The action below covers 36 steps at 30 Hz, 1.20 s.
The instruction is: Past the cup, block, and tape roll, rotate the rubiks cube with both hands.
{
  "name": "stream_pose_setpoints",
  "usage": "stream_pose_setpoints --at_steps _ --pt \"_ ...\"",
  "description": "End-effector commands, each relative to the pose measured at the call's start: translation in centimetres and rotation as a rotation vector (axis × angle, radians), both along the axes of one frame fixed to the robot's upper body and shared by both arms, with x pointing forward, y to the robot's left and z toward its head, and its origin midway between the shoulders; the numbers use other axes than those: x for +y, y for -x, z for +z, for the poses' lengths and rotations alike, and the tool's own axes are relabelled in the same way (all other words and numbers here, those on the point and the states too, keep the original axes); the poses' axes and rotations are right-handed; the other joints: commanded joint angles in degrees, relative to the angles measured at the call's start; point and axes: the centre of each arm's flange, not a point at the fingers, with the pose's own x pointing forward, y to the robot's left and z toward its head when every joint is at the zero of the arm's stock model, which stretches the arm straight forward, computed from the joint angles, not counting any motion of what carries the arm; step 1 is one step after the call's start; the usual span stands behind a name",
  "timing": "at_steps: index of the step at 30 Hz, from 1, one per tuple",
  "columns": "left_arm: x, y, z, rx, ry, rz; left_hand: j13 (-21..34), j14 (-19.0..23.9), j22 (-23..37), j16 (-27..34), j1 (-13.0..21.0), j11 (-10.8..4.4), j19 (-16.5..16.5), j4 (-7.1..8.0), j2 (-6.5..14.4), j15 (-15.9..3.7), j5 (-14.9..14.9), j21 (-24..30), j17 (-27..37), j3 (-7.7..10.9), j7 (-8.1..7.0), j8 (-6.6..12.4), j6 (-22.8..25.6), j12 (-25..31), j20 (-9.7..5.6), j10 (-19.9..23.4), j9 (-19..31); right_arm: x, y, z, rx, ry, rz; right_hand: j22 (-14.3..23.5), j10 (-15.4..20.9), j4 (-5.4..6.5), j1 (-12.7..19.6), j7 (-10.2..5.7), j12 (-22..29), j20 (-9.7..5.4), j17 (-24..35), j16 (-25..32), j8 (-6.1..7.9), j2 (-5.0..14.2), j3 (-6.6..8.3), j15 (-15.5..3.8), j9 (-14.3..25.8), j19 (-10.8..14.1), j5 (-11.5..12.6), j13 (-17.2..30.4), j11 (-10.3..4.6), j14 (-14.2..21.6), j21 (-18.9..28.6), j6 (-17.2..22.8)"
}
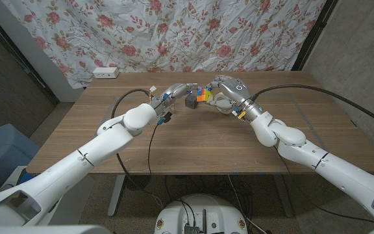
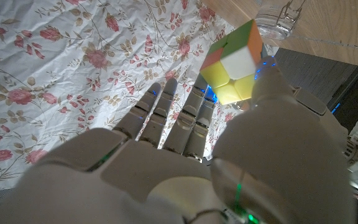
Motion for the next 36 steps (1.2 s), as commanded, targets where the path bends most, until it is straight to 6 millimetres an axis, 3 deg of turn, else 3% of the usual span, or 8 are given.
stream_pose_setpoints --at_steps 1,36 --pt "-0.16 -0.32 -0.07 0.023 -0.013 -0.012 0.21 -0.46 0.18 -0.08 -0.48 -0.02 -0.30 0.42 3.93 -0.12 0.24 -0.26 -0.06 0.26 0.22 0.07 0.84 -0.03 -0.17 -0.12 0.30 0.24 -0.13 0.07 -0.009 0.006 0.000 0.15 0.79 0.19 4.43 -4.36 -0.12 -0.15 0.09 0.18 0.41 3.94 -0.14 -8.84 0.50 0.54 0.39 0.26 -0.03 0.36 -0.12 4.71" --pt "-0.52 -0.47 0.25 0.012 -0.015 -0.021 0.18 -0.51 0.16 0.09 -0.19 0.02 -0.30 0.75 3.99 -0.27 0.42 -0.07 -0.21 0.41 0.33 0.16 3.07 0.17 -0.20 -0.17 0.49 0.23 -0.63 0.15 -0.009 -0.015 -0.008 0.14 1.83 0.49 4.36 -4.33 -0.10 -0.44 0.12 0.40 1.15 4.41 -0.61 -8.77 0.72 0.72 0.30 0.57 -0.01 0.76 -0.10 5.91"
